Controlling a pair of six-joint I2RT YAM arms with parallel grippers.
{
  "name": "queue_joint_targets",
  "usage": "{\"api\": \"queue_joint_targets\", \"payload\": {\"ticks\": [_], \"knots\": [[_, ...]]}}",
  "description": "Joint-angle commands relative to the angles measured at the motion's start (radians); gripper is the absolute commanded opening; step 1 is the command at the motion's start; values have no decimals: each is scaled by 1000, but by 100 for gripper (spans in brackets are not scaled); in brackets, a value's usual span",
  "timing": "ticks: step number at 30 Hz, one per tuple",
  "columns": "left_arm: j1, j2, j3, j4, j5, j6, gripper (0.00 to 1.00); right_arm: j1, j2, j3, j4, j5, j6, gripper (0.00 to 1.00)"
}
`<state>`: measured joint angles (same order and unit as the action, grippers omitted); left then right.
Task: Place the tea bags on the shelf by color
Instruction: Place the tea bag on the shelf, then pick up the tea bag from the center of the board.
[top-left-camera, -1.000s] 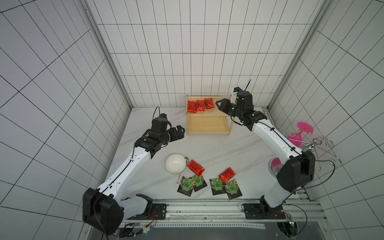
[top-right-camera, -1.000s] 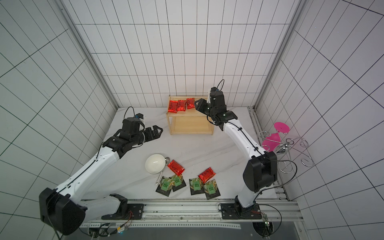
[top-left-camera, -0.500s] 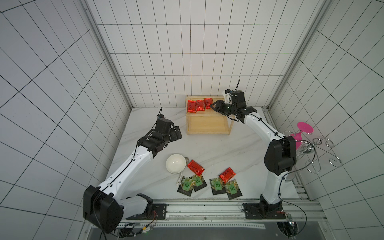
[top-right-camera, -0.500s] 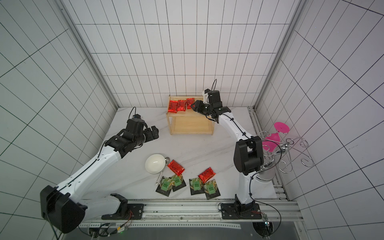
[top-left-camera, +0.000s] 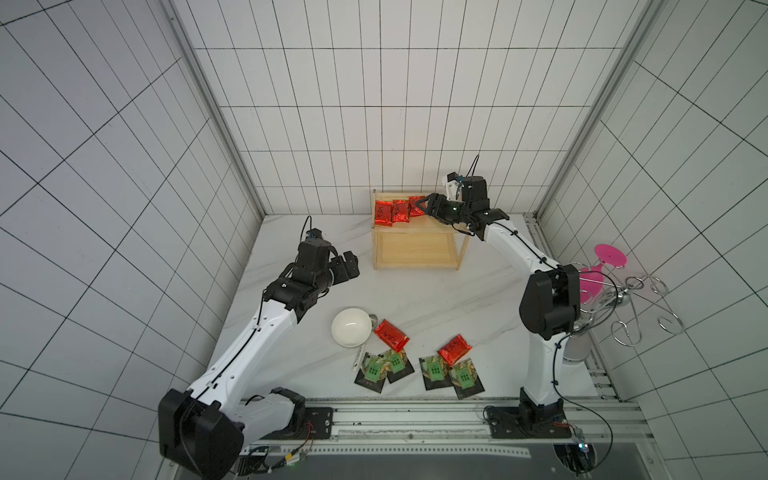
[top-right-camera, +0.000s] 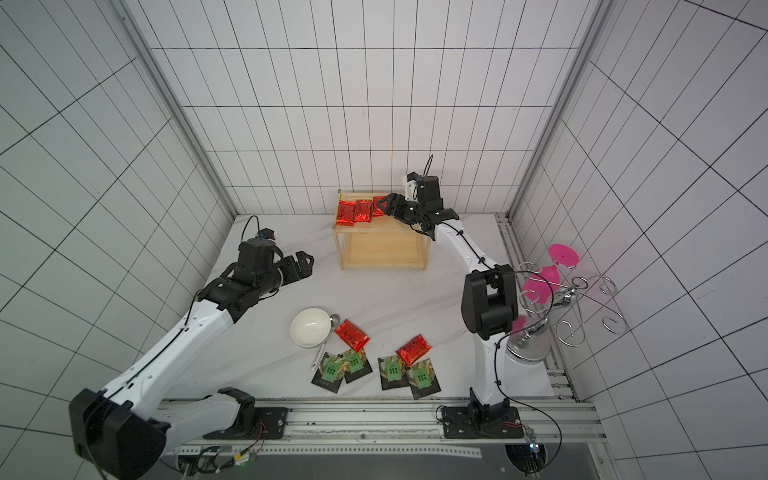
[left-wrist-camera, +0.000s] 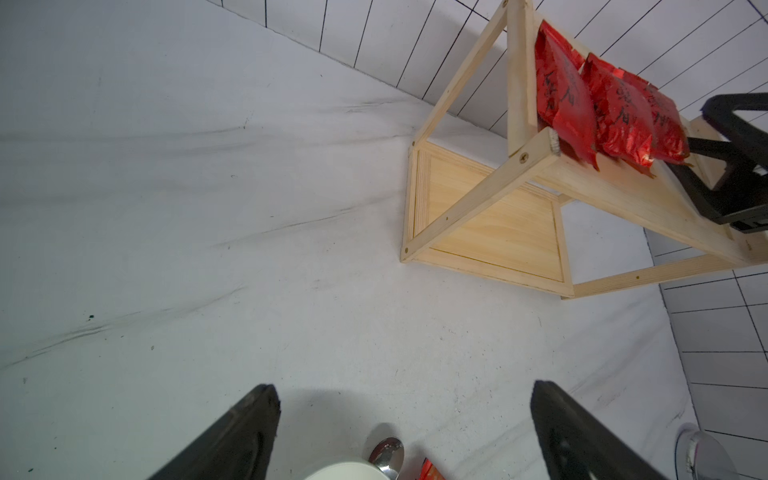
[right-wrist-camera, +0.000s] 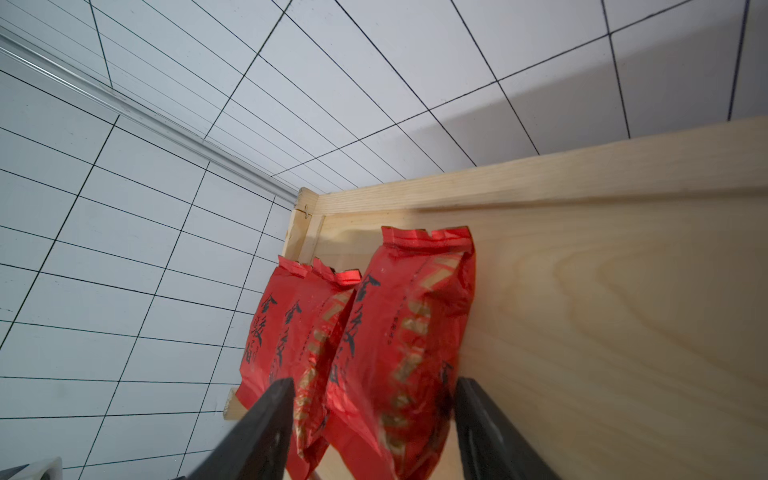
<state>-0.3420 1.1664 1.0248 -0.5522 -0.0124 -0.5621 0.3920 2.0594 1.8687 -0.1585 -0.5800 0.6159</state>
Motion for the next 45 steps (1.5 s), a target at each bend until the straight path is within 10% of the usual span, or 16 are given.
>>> {"api": "queue_joint_targets", "payload": {"ticks": [1,19,26,33,45], "knots": [[5,-2,-20,35,51,16,98,-7,10,51,20,-32,17,64],[3,3,-22,44,94,17,98,-7,-194,4,-134,114,-115,64],[-6,11,-10,39,138,-17,98,104,-604,-540,-38,349,-250,62],[-5,-7,-21,15,143,-44,98,455,-846,-1057,111,624,-434,69],[3,4,-31,24,182,-53,98,786,-445,-1021,187,777,-568,87]]}}
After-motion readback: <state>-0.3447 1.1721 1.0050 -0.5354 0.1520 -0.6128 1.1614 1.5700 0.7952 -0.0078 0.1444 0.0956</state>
